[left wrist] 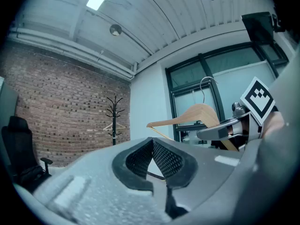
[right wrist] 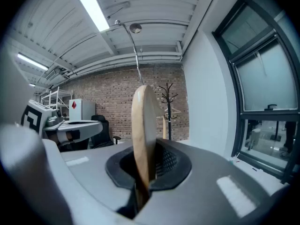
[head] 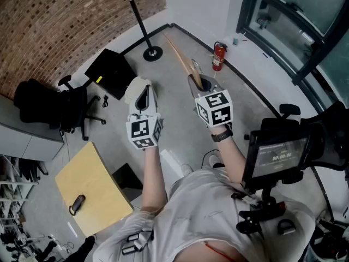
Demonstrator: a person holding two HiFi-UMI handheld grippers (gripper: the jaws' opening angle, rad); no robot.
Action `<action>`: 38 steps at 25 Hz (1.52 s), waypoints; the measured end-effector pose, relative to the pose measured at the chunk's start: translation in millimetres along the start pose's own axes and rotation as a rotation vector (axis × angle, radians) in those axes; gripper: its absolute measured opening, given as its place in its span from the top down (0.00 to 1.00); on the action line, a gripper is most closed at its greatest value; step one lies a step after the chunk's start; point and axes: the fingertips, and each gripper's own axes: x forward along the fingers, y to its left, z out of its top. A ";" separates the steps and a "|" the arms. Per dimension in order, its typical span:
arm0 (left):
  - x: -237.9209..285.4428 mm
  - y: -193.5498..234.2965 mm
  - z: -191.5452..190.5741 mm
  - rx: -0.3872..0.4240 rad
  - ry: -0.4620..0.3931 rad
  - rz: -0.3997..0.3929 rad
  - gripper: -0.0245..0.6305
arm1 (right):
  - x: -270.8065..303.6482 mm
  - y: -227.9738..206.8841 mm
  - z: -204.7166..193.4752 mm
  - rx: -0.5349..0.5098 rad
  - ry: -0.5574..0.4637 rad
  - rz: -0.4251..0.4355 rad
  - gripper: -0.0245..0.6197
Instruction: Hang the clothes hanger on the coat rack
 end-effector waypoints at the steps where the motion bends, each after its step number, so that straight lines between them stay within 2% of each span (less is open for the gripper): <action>1: -0.7 2.1 -0.5 0.005 -0.006 -0.016 0.96 | -0.7 4.2 -0.2 0.003 -0.008 -0.009 0.95; 5: -5.9 15.4 -3.2 -0.006 -0.017 -0.048 0.96 | 1.8 21.5 -4.5 0.006 -0.013 -0.040 0.95; 9: 8.8 24.8 -9.2 -0.046 -0.018 -0.080 0.96 | 12.6 18.8 -3.7 0.020 0.002 -0.090 0.95; 15: 37.0 19.0 -4.5 -0.079 -0.034 -0.126 0.96 | 18.6 10.0 -0.2 -0.012 -0.010 -0.069 0.95; 22: 113.3 -2.3 11.8 -0.027 -0.032 -0.108 0.96 | 58.6 -55.3 15.6 0.023 -0.041 -0.010 0.95; 27: 166.2 -24.1 32.5 0.129 -0.053 -0.101 0.96 | 79.2 -106.4 38.8 0.011 -0.088 -0.017 0.95; 32: 228.3 -43.8 29.8 0.076 -0.039 -0.119 0.96 | 92.5 -161.4 40.9 0.015 -0.088 -0.033 0.95; 38: 293.7 -92.2 29.4 -0.003 -0.040 -0.221 0.96 | 93.6 -235.3 46.1 0.049 -0.078 -0.107 0.95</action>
